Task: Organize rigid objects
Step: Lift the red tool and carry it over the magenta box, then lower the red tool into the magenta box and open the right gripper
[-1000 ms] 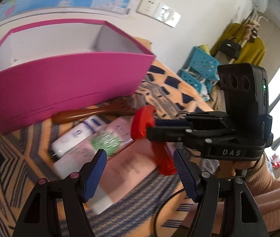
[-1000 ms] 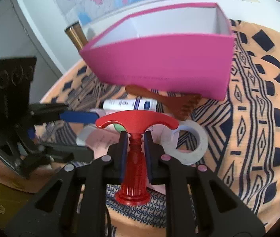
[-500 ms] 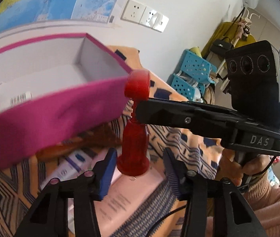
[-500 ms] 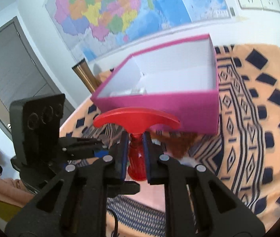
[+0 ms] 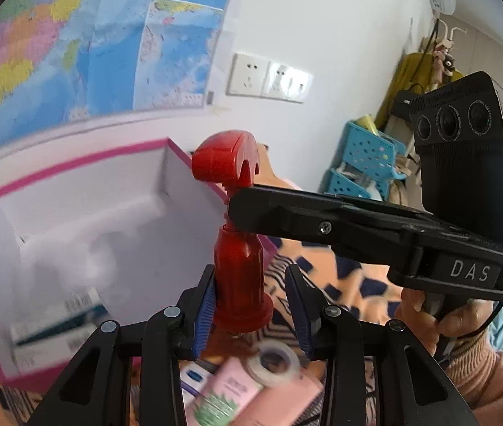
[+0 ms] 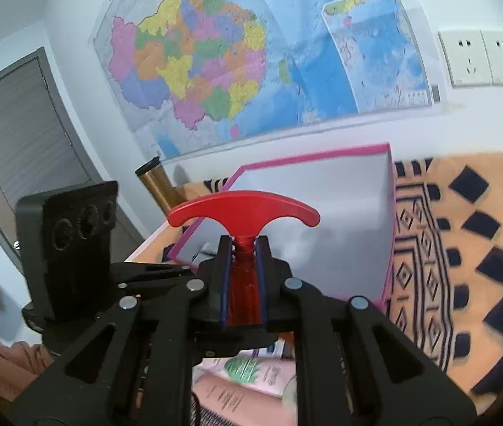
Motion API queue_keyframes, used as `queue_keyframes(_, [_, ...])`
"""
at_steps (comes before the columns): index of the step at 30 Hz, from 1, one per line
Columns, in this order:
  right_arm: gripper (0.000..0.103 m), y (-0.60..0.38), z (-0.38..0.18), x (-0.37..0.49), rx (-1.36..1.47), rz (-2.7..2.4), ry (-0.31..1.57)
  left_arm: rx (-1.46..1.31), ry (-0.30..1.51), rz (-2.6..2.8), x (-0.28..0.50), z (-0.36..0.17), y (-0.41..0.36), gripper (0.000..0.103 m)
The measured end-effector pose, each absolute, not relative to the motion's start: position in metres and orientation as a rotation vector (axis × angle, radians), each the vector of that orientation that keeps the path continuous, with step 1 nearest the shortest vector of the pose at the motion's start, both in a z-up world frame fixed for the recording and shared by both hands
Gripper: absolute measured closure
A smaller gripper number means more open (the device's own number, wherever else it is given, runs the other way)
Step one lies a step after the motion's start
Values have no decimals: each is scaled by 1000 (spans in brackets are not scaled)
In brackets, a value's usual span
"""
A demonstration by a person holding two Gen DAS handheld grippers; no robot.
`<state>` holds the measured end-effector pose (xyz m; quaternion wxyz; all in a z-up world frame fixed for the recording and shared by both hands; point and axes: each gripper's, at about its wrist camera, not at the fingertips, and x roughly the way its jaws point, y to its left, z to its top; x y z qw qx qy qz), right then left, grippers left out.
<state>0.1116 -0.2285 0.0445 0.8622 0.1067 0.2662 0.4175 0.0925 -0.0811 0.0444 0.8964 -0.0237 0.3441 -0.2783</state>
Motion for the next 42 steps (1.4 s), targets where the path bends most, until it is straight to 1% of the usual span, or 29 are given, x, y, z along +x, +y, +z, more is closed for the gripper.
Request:
queue_keyframes(5, [88,-227,48,136,237,849,567,-58,720,-551,112,49,-80,65])
queue_keyframes(10, [88,-219,43,160,220,815,602,-91,762,-530,139,42,-81,65])
queue_keyframes(16, [88,-210,27,183,171,762,660,-147,846,-512,168,21,-78,65])
queue_keyframes(18, [86,-208,17,191,167,741,693,-165,882,-481,176,11,-76,65])
queue_keyframes(23, [85,-207,-5,205,146,671,763,-191,931,-433,178,-6,-66,65])
queue_keyframes(30, [82,-219,-6,190,168,681,742,-177,874,-408,154,-1,-48,62])
queue_keyframes(31, [82,-222,-5,185,176,690,731,-172,861,-405,149,2,-46,61])
queue_keyframes(34, [77,-229,0,167,187,714,696,-155,809,-415,133,9,-41,58])
queue_keyframes(37, [76,-238,3,146,196,742,670,-123,758,-418,113,14,-34,53])
queue_keyframes(40, [75,-245,0,129,203,763,666,-116,733,-425,97,15,-24,52])
queue_keyframes(42, [71,-247,-5,120,204,767,673,-112,723,-421,86,14,-16,50])
